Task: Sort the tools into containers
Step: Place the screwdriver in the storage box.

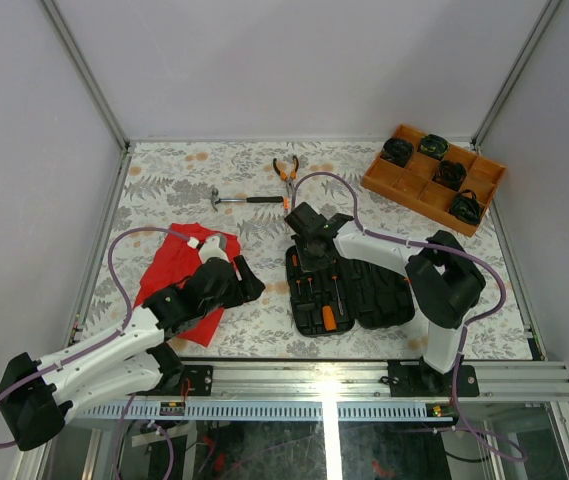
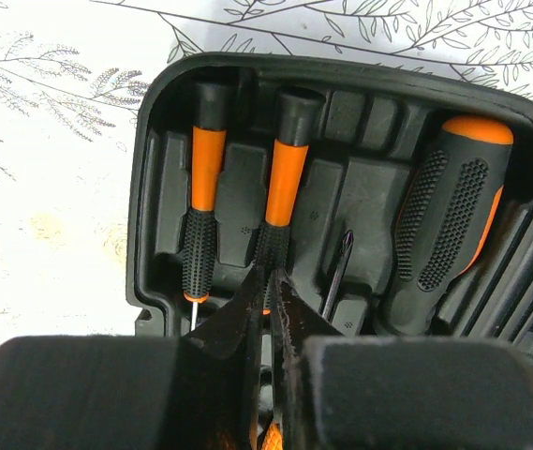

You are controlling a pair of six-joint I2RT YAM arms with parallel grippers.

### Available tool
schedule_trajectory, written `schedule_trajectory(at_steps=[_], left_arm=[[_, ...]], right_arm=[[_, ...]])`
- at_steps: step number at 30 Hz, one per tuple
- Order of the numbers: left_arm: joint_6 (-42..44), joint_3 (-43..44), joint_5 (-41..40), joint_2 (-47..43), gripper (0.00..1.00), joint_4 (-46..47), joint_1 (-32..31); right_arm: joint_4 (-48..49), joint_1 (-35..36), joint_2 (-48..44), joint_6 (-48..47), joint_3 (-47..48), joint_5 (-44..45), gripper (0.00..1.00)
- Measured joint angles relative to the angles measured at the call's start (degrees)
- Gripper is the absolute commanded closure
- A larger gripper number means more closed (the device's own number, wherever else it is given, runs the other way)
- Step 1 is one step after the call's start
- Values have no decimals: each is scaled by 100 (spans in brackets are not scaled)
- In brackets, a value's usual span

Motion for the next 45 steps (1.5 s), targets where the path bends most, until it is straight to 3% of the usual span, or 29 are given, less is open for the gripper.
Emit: schedule_trajectory(at_steps=[22,29,37,45], left_arm=[[4,-28,0,120,38,79,0],[9,-28,-7,120,38,76,0],[72,-4,-105,120,35,39,0],[291,352,-291,83,30,-120,157]], right_arm=[[136,31,136,-96,-153,17,99],[369,50,-212,-157,-367,42,79],[173,57,-446,-457,-284,-55,67],[767,63,-2037,-555,-728,-105,54]])
